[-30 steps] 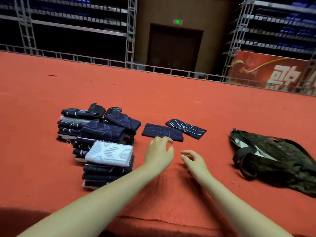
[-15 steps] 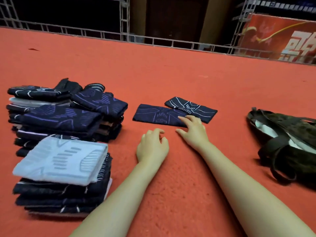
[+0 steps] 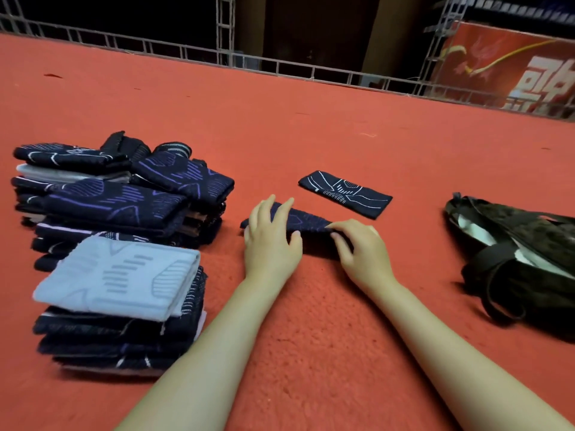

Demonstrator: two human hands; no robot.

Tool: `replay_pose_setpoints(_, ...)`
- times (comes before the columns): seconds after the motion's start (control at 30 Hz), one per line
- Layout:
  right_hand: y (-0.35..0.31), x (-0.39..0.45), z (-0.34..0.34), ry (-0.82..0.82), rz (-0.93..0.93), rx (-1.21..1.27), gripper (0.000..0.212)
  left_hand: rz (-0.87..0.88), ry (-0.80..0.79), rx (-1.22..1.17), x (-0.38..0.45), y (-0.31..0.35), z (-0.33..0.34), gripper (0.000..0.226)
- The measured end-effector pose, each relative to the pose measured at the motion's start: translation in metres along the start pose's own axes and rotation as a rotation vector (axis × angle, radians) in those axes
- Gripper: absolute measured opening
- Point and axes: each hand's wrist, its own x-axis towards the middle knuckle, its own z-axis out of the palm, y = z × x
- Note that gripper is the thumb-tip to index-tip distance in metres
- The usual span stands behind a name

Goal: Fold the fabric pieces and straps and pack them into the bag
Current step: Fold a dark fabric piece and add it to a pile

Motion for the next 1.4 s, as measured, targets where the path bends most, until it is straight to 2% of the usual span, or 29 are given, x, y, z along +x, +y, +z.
replay_pose_setpoints(0.17, -0.014, -0.030, -0.032, 0.118, 0.128, 0.131, 0.019, 0.069, -0.051, -0.073, -0.001, -0.001, -0.006, 0.028)
replay_pose_setpoints(0.37, -0.007, -0.022, -0.052, 0.280, 0.344, 0.341, 0.016, 0.206, -0.172, -0.238, -0.006, -0.002, -0.004, 0.032)
replay_pose_setpoints(0.47, 0.001, -0.021, -0.056, 0.202, 0.366, 0.366, 0.017, 0.156, -0.085, -0.374, -0.001, 0.000, -0.004, 0.031)
replay_pose_setpoints(0.6, 0.010, -0.021, -0.056, -0.007, 0.452, 0.428, 0.026, 0.058, 0.041, -0.546, 0.000, 0.008, -0.007, 0.025)
replay_pose_setpoints(0.67, 0.013, -0.021, -0.056, -0.053, 0.493, 0.483, 0.022, 0.029, 0.065, -0.607, -0.002, 0.010, -0.008, 0.025)
replay_pose_setpoints(0.77, 0.011, -0.017, -0.060, 0.022, 0.540, 0.540, 0.020, -0.011, 0.091, -0.677, -0.004, 0.015, -0.013, 0.024)
replay_pose_setpoints(0.93, -0.007, -0.011, -0.078, 0.275, 0.559, 0.782, 0.017, -0.051, 0.167, -0.761, -0.002, 0.024, -0.025, 0.020)
replay_pose_setpoints(1.07, -0.013, -0.010, -0.090, 0.290, 0.631, 0.953, 0.013, -0.038, 0.168, -0.793, -0.005, 0.029, -0.030, 0.018)
replay_pose_setpoints(1.17, -0.001, -0.013, -0.082, 0.281, 0.693, 0.832, 0.011, -0.128, 0.038, -0.832, -0.004, 0.022, -0.021, 0.022)
replay_pose_setpoints(1.23, 0.011, -0.016, -0.074, 0.277, 0.702, 0.632, 0.011, -0.257, -0.113, -0.874, -0.004, 0.018, -0.012, 0.036)
replay_pose_setpoints(1.3, 0.018, -0.018, -0.069, 0.250, 0.702, 0.531, 0.015, -0.304, -0.232, -0.778, -0.005, 0.015, -0.004, 0.053)
replay_pose_setpoints(1.4, 0.018, -0.020, -0.064, 0.080, 0.696, 0.442, 0.032, -0.298, -0.258, -0.710, -0.006, 0.014, 0.001, 0.059)
